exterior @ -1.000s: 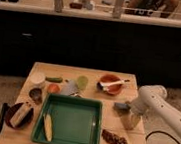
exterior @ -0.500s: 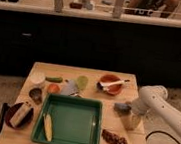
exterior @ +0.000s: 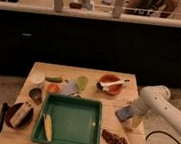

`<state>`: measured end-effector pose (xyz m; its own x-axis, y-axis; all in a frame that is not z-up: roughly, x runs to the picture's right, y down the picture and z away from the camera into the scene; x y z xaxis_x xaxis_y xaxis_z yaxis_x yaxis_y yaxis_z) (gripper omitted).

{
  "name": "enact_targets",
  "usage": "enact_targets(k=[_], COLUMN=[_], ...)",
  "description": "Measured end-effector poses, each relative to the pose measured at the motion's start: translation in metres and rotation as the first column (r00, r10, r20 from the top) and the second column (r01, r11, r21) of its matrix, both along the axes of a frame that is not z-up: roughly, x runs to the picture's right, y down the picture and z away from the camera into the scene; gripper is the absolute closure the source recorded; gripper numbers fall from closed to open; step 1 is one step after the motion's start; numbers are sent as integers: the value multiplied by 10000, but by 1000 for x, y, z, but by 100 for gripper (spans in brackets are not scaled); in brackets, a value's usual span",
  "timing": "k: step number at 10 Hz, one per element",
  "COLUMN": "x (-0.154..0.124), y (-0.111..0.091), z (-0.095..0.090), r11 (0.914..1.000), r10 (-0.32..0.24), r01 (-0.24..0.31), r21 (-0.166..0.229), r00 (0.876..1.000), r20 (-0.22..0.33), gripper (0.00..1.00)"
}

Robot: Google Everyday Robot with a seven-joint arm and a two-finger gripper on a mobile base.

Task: Place sponge in plastic cup

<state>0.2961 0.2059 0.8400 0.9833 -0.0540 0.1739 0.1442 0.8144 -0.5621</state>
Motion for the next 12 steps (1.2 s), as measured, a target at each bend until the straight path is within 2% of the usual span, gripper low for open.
enact_targets(k=[5, 6, 10, 12], x=[-15, -17, -18, -19], y=[-5, -3, 3, 2], z=[4, 5, 17, 21], r11=[9986, 9982, 9967, 9971], r10=[-521, -601, -746, -654], r01=[519, 601, 763, 675], r21=[51, 1, -286, -348], r00=[9978, 9970, 9955, 9961], r20=[420, 478, 577, 589], gripper=[21, 26, 67, 88])
